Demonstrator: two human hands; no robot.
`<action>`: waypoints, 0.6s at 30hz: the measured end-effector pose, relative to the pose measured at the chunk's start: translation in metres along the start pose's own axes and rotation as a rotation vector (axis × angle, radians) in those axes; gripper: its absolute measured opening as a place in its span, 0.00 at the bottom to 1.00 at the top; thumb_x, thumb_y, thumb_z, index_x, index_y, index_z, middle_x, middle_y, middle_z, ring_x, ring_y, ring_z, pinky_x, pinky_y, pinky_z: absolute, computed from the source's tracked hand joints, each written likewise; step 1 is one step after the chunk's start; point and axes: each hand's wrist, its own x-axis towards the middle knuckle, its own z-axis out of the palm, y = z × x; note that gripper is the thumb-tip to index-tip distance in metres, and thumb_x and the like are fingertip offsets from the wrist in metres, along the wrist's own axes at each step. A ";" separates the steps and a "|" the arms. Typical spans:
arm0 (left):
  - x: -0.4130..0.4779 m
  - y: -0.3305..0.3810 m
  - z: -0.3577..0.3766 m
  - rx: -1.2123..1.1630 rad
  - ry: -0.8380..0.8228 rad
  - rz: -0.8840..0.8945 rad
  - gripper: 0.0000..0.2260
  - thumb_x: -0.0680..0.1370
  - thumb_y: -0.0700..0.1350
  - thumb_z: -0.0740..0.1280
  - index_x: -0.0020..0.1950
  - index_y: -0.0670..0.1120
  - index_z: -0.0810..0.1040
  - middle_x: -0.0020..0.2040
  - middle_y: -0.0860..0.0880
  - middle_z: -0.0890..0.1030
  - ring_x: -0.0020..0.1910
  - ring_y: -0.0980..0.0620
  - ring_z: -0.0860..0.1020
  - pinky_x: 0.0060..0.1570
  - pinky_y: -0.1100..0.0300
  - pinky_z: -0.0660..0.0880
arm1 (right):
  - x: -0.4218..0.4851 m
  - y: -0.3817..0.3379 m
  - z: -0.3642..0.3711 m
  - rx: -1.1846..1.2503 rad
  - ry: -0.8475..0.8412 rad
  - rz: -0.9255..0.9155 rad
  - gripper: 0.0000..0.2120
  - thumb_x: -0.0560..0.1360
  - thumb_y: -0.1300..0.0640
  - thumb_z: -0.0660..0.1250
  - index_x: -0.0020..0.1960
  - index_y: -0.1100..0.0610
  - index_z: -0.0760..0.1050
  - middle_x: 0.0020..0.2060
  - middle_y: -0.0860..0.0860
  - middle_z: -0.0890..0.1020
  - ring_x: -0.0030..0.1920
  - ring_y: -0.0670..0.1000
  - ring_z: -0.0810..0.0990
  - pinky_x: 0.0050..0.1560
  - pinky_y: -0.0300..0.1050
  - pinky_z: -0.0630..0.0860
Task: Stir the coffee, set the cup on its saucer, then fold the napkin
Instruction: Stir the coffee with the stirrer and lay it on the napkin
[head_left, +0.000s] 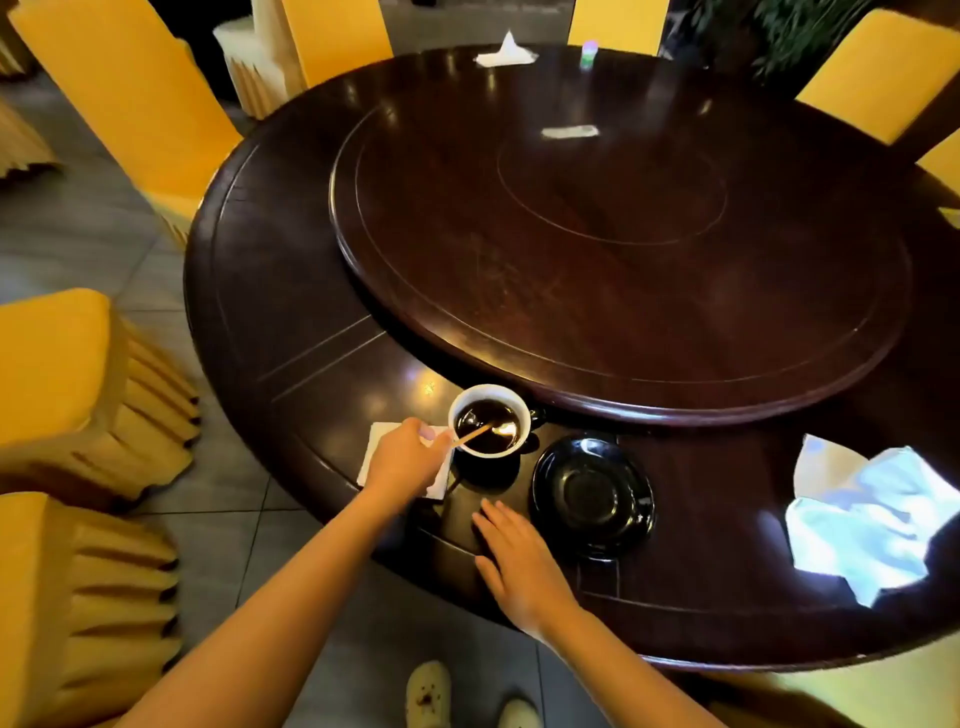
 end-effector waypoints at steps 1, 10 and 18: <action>0.003 0.001 0.002 -0.017 -0.015 -0.007 0.11 0.75 0.52 0.64 0.47 0.44 0.72 0.42 0.40 0.82 0.31 0.47 0.76 0.28 0.59 0.73 | 0.000 0.000 0.007 -0.071 -0.023 -0.018 0.25 0.75 0.45 0.53 0.68 0.55 0.69 0.67 0.51 0.74 0.68 0.51 0.71 0.73 0.47 0.57; 0.014 0.018 0.005 0.081 -0.109 -0.032 0.08 0.75 0.41 0.65 0.36 0.44 0.72 0.33 0.43 0.80 0.25 0.50 0.73 0.29 0.60 0.71 | -0.004 0.006 0.016 -0.257 -0.049 -0.008 0.25 0.80 0.44 0.46 0.72 0.54 0.60 0.71 0.50 0.67 0.73 0.49 0.57 0.71 0.46 0.47; 0.008 0.015 -0.032 0.080 -0.232 -0.180 0.08 0.73 0.37 0.65 0.35 0.37 0.79 0.30 0.42 0.77 0.23 0.51 0.69 0.21 0.65 0.66 | -0.005 0.007 0.016 -0.224 -0.064 0.020 0.26 0.80 0.44 0.40 0.72 0.54 0.59 0.71 0.51 0.68 0.72 0.50 0.61 0.70 0.47 0.48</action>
